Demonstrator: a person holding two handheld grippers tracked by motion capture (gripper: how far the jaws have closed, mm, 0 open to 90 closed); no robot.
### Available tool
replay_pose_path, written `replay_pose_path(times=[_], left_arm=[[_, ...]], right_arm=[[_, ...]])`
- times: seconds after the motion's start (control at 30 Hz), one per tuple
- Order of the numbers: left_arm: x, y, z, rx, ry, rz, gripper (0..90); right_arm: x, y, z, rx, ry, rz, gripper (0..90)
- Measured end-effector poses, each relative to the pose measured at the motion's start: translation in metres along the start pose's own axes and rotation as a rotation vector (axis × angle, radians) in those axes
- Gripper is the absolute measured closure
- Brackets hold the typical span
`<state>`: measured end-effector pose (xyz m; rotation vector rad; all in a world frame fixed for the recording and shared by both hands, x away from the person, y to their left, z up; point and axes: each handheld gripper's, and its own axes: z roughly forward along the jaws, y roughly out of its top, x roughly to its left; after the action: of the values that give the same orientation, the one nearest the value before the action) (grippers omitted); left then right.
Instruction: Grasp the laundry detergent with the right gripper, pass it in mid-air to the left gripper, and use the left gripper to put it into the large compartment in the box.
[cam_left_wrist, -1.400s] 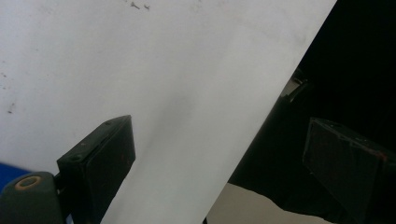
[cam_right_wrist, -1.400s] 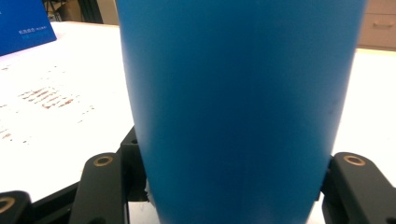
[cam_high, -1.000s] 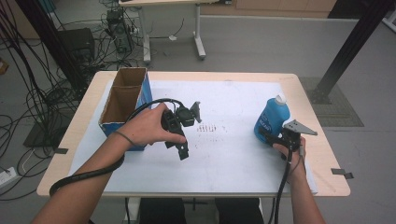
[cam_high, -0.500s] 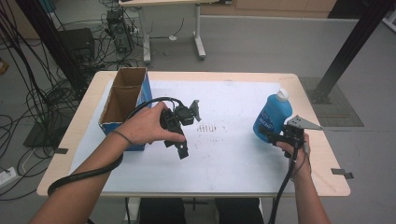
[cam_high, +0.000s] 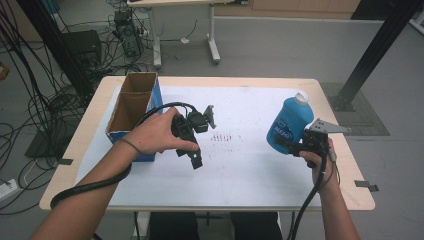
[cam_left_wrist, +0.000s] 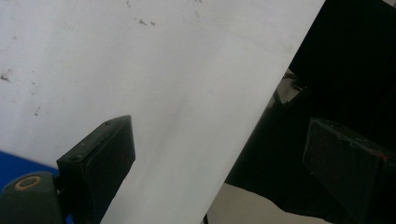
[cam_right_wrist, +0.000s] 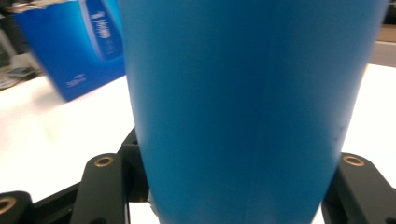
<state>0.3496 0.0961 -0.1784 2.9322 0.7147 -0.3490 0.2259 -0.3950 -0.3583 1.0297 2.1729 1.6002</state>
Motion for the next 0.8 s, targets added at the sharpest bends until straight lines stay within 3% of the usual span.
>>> replay_pose_path(times=[0.3, 0.57, 0.8], left_arm=[[-0.004, -0.006, -0.011, -0.016, 0.008, 0.012, 9.6], [-0.005, -0.008, -0.022, -0.042, -0.006, 0.039, 9.3], [-0.011, -0.006, -0.033, -0.051, 0.010, 0.060, 9.3]], right_arm=[[-0.001, 0.014, 0.004, 0.036, 0.114, -0.045, 40.1], [-0.002, 0.016, 0.006, 0.057, 0.168, -0.060, 40.2], [0.000, 0.021, 0.009, 0.075, 0.211, -0.083, 40.2]])
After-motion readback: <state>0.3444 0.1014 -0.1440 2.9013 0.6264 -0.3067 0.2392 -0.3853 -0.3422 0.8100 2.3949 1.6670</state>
